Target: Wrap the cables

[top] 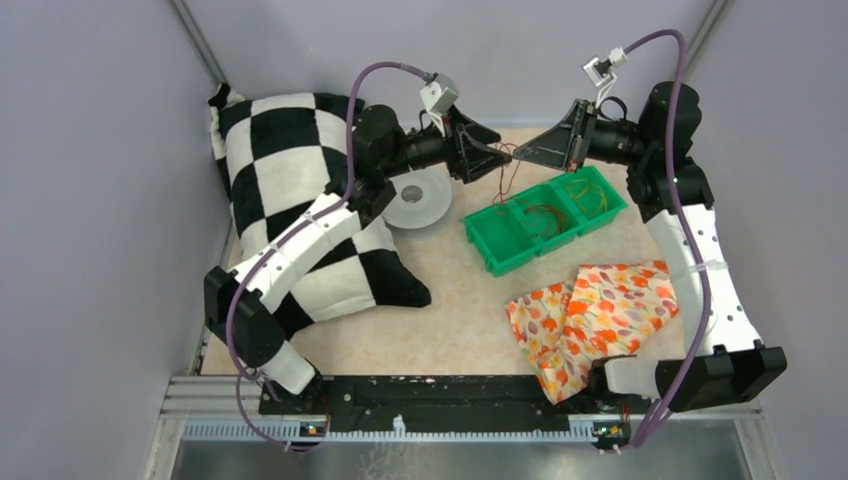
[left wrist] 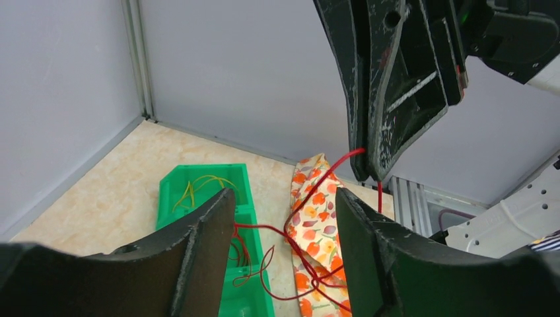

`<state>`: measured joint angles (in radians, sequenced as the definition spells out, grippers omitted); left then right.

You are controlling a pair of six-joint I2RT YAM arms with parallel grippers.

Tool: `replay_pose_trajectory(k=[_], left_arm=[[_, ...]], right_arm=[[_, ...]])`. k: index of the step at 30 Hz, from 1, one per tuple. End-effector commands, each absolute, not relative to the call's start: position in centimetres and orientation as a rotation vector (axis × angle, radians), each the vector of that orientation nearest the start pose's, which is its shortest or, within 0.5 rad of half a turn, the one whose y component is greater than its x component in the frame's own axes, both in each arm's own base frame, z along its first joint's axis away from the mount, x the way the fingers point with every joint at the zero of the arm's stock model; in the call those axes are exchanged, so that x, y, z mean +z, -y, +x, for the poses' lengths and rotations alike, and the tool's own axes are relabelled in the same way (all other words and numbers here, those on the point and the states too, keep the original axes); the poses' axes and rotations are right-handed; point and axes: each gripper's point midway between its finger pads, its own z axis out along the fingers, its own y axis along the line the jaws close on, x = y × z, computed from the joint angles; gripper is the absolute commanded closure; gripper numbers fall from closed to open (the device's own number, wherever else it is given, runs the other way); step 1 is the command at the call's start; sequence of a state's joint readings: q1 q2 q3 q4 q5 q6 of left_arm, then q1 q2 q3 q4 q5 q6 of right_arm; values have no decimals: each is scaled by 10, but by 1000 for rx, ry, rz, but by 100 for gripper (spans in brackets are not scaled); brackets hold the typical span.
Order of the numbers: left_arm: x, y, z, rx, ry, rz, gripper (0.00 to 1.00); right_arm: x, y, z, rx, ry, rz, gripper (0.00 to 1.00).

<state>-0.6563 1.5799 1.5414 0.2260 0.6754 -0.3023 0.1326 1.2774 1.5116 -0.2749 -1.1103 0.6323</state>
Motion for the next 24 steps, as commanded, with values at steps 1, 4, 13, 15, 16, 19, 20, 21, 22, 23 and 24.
replay_pose_trajectory(k=[1,4,13,15,16,19,20,21,22,23,24], left_arm=[[463,388,301,-1228,-1142,838,38],[462,396,300,-1225,-1140,840,46],[456,396,304,-1146,-1165,822,97],[461,393,304,-1132,-1156,803,100],[464,391,304,-1130,-1152,796,100],[469,389,302,-1134,-1147,785,100],[471,389,302,-1135,-1145,779,100],[473,388,301,-1139,-1141,776,100],[475,387,300,-1140,-1138,774,100],[476,387,300,-1141,-1139,769,100],[477,387,301,-1139,-1141,762,100]], right_arm=[[453,-215,253,1459,-1676,-599,100],[450,-220,253,1466,-1690,-602,100],[443,-227,252,1522,-1693,-587,100],[437,-228,255,1534,-1706,-560,89],[434,-229,256,1542,-1713,-550,82],[425,-237,257,1570,-1724,-543,68],[424,-240,257,1574,-1720,-548,65],[422,-244,256,1579,-1720,-555,63],[421,-247,257,1581,-1718,-559,61],[420,-250,257,1587,-1713,-563,60],[420,-253,256,1595,-1707,-566,58]])
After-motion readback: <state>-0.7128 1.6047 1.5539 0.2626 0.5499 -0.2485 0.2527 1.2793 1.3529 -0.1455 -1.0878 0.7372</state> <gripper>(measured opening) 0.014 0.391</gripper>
